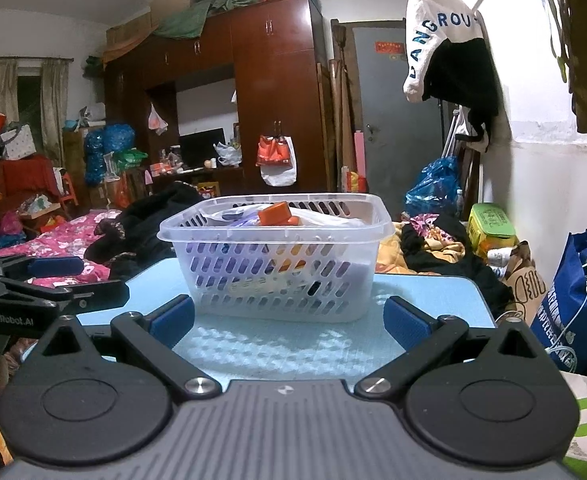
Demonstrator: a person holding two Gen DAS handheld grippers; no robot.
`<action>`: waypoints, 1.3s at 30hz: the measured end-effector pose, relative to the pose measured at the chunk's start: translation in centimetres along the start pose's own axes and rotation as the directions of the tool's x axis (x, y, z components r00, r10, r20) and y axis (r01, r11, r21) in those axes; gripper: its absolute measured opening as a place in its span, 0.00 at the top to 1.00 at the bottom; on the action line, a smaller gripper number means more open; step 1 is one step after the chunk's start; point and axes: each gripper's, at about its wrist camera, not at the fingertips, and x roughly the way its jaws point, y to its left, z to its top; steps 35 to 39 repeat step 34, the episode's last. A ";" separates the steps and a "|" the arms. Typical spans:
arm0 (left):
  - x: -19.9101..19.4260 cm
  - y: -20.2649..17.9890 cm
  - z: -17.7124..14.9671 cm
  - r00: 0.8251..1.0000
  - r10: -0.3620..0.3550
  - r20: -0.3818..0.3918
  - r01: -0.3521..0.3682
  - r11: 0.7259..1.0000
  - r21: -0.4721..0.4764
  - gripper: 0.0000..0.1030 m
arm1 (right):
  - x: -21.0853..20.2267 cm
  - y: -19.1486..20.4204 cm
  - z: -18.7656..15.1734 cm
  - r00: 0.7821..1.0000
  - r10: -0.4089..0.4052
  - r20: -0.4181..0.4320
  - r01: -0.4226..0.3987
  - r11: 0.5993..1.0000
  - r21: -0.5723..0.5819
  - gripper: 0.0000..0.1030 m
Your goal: Organize objects
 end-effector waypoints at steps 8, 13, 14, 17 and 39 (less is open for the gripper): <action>0.2 -0.3 -0.1 1.000 -0.004 -0.007 0.004 1.000 0.005 0.00 | 0.1 -0.1 -0.1 1.000 -0.003 -0.004 0.003 1.000 0.005 0.00; 0.0 -0.3 -0.1 1.000 -0.002 -0.004 0.002 1.000 0.001 0.00 | -0.1 0.1 -0.1 1.000 0.004 -0.004 -0.004 1.000 -0.003 0.00; 0.0 -0.3 -0.1 1.000 -0.003 -0.002 0.003 1.000 0.002 0.00 | 0.0 0.0 -0.1 1.000 0.005 -0.004 -0.005 1.000 -0.004 0.00; -0.1 -0.4 -0.1 1.000 -0.004 0.003 0.004 1.000 0.006 0.00 | 0.0 0.1 -0.1 1.000 0.006 -0.004 -0.006 1.000 -0.003 0.00; -0.8 -1.1 -0.3 0.999 -0.017 0.038 0.015 0.999 0.042 0.00 | 0.2 0.2 -0.3 0.999 0.027 -0.018 -0.027 1.000 0.003 0.00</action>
